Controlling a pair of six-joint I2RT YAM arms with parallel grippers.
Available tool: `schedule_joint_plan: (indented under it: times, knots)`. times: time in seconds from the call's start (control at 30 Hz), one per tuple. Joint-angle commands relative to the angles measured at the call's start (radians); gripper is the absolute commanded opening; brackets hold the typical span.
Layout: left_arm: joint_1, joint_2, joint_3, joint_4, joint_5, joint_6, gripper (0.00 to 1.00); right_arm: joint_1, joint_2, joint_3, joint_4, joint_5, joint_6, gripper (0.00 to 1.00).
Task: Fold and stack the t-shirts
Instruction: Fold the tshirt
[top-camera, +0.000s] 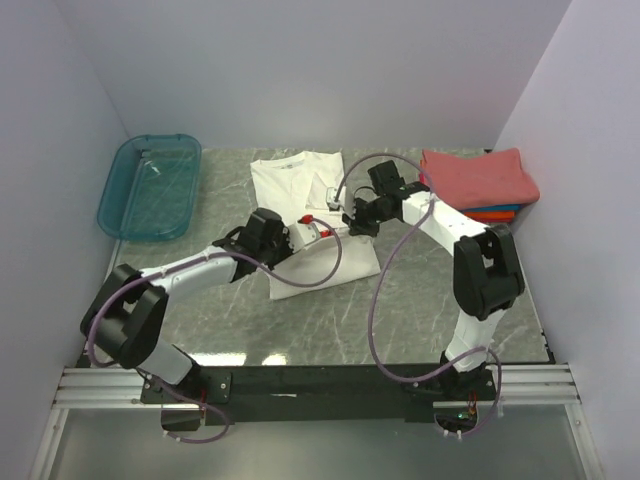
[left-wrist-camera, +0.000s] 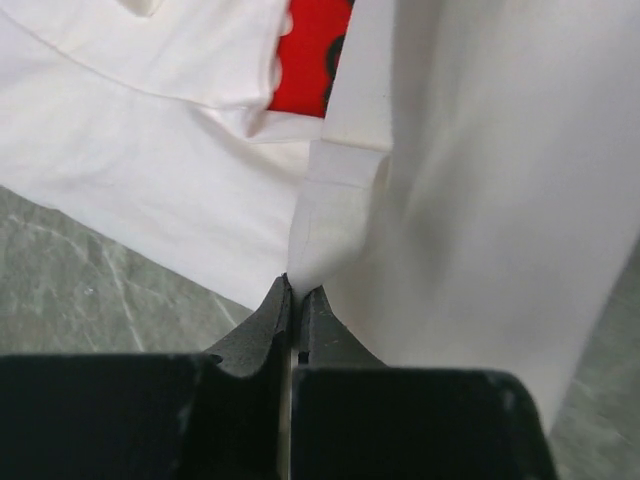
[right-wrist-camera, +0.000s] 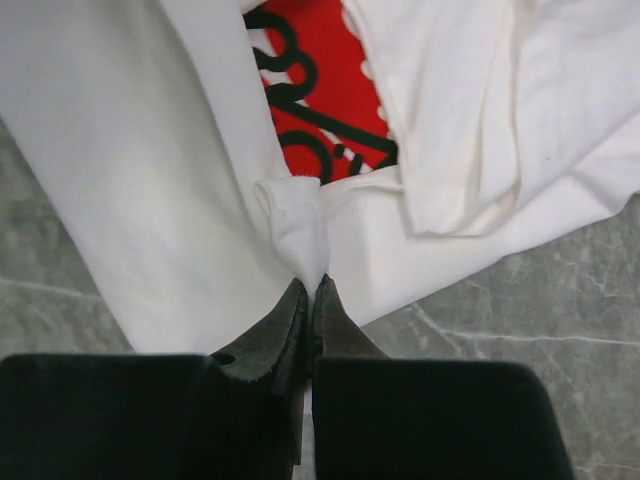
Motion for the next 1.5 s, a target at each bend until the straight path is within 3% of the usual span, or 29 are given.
schedule_joint_plan:
  times: [0.0, 0.57, 1.47]
  knots:
    - [0.052, 0.061, 0.085, 0.059, 0.053, 0.055, 0.0, -0.003, 0.051, 0.083, 0.044, 0.043, 0.13, 0.0]
    - [0.113, 0.235, 0.25, 0.079, 0.024, 0.083, 0.0, -0.003, 0.2, 0.199, 0.13, 0.183, 0.27, 0.0]
    - [0.205, 0.394, 0.425, 0.022, 0.036, 0.112, 0.0, -0.006, 0.367, 0.412, 0.147, 0.261, 0.406, 0.0]
